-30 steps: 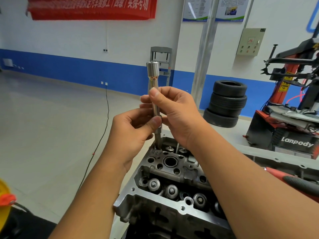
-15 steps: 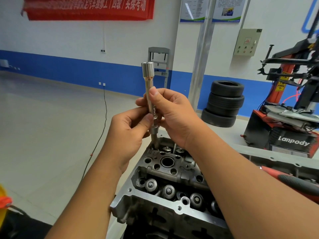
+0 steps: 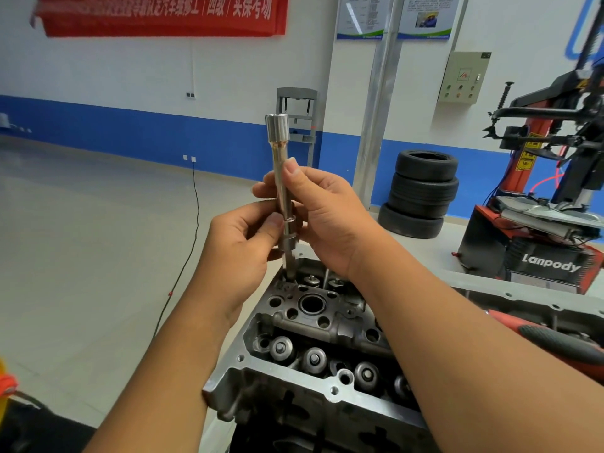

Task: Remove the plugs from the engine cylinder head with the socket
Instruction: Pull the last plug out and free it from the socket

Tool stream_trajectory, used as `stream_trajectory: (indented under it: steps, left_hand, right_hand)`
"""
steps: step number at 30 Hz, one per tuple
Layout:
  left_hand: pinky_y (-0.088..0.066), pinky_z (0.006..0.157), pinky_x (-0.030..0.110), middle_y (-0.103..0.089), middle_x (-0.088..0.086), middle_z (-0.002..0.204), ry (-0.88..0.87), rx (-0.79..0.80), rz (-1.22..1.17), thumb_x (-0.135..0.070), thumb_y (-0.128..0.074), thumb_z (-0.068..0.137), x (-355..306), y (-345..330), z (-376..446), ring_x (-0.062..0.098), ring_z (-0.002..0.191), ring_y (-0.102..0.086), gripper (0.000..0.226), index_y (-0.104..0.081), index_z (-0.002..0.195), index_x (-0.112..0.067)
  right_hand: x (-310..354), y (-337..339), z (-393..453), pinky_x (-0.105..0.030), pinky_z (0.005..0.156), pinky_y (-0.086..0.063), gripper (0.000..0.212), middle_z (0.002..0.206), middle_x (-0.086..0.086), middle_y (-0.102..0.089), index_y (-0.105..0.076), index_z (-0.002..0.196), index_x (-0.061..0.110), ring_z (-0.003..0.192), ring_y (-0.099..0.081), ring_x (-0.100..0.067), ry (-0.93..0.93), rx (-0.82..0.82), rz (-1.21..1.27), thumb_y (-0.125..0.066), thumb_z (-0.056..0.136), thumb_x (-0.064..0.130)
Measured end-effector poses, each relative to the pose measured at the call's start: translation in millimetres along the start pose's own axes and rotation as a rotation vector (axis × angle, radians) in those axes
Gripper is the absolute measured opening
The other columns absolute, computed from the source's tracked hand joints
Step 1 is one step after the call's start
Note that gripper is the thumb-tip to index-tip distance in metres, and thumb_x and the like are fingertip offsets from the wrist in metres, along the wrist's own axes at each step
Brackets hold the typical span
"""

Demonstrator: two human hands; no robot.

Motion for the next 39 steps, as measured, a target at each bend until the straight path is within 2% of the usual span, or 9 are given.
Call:
stream_trajectory:
  steps: [3, 5, 10, 13, 16, 24, 29, 34, 39]
  left_hand:
    - [-0.065, 0.085, 0.047, -0.081, -0.003, 0.097, -0.02, -0.04, -0.007, -0.028, -0.071, 0.089, -1.8, -0.5, -1.0, 0.023, 0.091, -0.078, 0.015, -0.078, 0.101, -0.034]
    - [-0.065, 0.084, 0.048, -0.081, -0.003, 0.097, -0.016, -0.045, -0.008, -0.035, -0.073, 0.08, -0.9, -0.3, -1.7, 0.022, 0.092, -0.078, 0.022, -0.078, 0.101, -0.034]
    - [-0.064, 0.082, 0.031, -0.081, -0.001, 0.104, 0.02, 0.052, -0.058, -0.011, -0.054, 0.107, 1.3, -1.8, -1.0, 0.019, 0.098, -0.078, 0.029, -0.077, 0.112, -0.029]
    - [-0.065, 0.081, 0.033, -0.081, -0.003, 0.101, -0.007, 0.002, -0.032, -0.004, -0.061, 0.102, 1.5, -1.0, -0.2, 0.019, 0.096, -0.078, 0.031, -0.076, 0.108, -0.031]
    - [-0.065, 0.079, 0.033, -0.081, -0.004, 0.095, -0.044, -0.041, -0.022, -0.006, -0.074, 0.092, 1.6, -0.7, -0.6, 0.018, 0.088, -0.079, 0.029, -0.077, 0.102, -0.034]
    - [-0.064, 0.084, 0.032, -0.081, 0.0, 0.104, 0.017, 0.022, -0.069, -0.006, -0.056, 0.105, 1.9, -2.3, 0.3, 0.022, 0.099, -0.078, 0.032, -0.077, 0.112, -0.029]
    - [-0.065, 0.082, 0.035, -0.081, -0.001, 0.096, -0.025, -0.086, -0.075, -0.007, -0.075, 0.09, 1.9, -0.9, -0.8, 0.02, 0.093, -0.079, 0.025, -0.077, 0.104, -0.027]
    - [-0.063, 0.087, 0.031, -0.081, 0.003, 0.104, 0.014, -0.002, -0.14, -0.007, -0.057, 0.105, 1.0, -4.1, -1.0, 0.023, 0.101, -0.077, 0.028, -0.078, 0.112, -0.024]
    - [-0.064, 0.08, 0.032, -0.081, -0.001, 0.097, -0.011, -0.071, -0.08, -0.003, -0.067, 0.097, -0.5, -3.0, -0.8, 0.02, 0.092, -0.079, 0.027, -0.077, 0.106, -0.027]
  right_hand:
    - [-2.3, 0.5, 0.0, -0.037, 0.074, -0.061, 0.019, 0.107, -0.01, -0.079, -0.068, 0.103, 0.015, 0.092, -0.075, -0.021, 0.009, 0.008, 0.03, -0.068, 0.098, 0.034]
    - [-3.9, 1.4, 0.1, -0.041, 0.079, -0.061, 0.016, 0.105, -0.01, -0.079, -0.065, 0.096, 0.016, 0.092, -0.075, -0.022, 0.015, 0.01, 0.043, -0.071, 0.095, 0.03]
    - [-2.8, 2.8, 0.4, -0.041, 0.075, -0.057, 0.025, 0.105, -0.006, -0.079, -0.072, 0.098, 0.014, 0.089, -0.072, -0.02, 0.009, -0.018, -0.003, -0.063, 0.102, 0.037]
    - [-2.7, 0.6, 1.1, -0.037, 0.072, -0.059, 0.027, 0.104, -0.006, -0.079, -0.072, 0.105, 0.014, 0.089, -0.074, -0.018, -0.012, -0.006, 0.033, -0.062, 0.102, 0.039]
    - [-3.7, 0.2, 1.5, -0.043, 0.076, -0.064, 0.022, 0.106, -0.012, -0.079, -0.064, 0.102, 0.013, 0.088, -0.075, -0.023, -0.022, 0.012, 0.095, -0.069, 0.098, 0.034]
    - [-2.7, 2.3, 1.9, -0.041, 0.077, -0.058, 0.029, 0.104, -0.007, -0.079, -0.07, 0.098, 0.015, 0.089, -0.073, -0.019, -0.011, -0.01, 0.019, -0.059, 0.103, 0.041]
    - [-3.9, 0.2, 2.3, -0.056, 0.092, -0.059, 0.025, 0.105, -0.01, -0.079, -0.066, 0.099, 0.015, 0.093, -0.074, -0.025, -0.017, 0.006, 0.06, -0.069, 0.096, 0.039]
    - [-1.7, 1.4, 1.8, -0.036, 0.072, -0.059, 0.026, 0.105, -0.009, -0.079, -0.067, 0.096, 0.014, 0.087, -0.074, -0.018, -0.009, -0.004, 0.019, -0.061, 0.102, 0.04]
    - [-3.0, -0.2, 1.9, -0.045, 0.082, -0.059, 0.028, 0.105, -0.009, -0.079, -0.07, 0.098, 0.016, 0.091, -0.074, -0.022, -0.02, -0.006, 0.046, -0.063, 0.101, 0.043]
Point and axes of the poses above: each hand's wrist, its own z-axis towards the middle knuckle, its own y-axis out of the back of the hand, x = y × z, the point moved 2 cm from there along z, towards the middle knuckle
